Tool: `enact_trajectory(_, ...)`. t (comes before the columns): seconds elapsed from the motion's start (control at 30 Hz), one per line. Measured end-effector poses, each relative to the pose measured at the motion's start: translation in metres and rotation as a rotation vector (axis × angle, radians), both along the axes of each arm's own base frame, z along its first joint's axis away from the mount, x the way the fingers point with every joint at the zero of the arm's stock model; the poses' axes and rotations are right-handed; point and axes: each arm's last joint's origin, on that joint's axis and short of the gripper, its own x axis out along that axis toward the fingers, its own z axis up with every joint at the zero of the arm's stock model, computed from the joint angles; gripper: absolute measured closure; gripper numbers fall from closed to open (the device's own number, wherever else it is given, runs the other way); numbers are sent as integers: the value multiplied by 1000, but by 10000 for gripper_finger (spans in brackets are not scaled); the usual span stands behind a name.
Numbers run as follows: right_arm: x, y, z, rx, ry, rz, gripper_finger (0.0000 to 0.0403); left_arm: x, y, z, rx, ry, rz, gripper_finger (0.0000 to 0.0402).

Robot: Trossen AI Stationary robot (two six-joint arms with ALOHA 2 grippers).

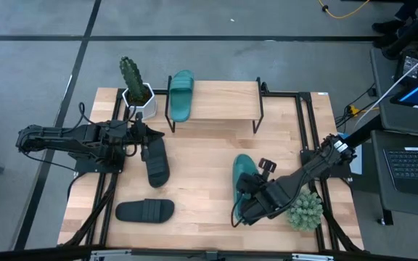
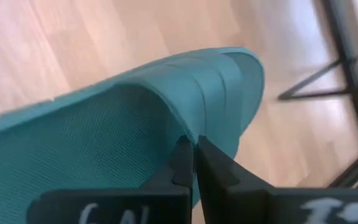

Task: Pick and place slides into the shelf
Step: Put the green slipper on the shelf

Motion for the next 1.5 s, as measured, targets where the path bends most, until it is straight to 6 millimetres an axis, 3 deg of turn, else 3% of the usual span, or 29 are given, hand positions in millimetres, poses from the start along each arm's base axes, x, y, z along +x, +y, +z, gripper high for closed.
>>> enact_trajectory(0.4,17,-25,22,-160,-44,97,396,0,0,0,0,0,0,401)
enact_trajectory(0.83,39,-74,39,-392,3,155,396,-1,0,-2,-2,22,0,401)
enact_trajectory(1.13,52,-132,44,-475,116,120,396,-1,0,-2,-4,22,2,401)
enact_trajectory(1.5,76,-200,46,-455,118,125,396,-1,0,-2,-8,20,3,401)
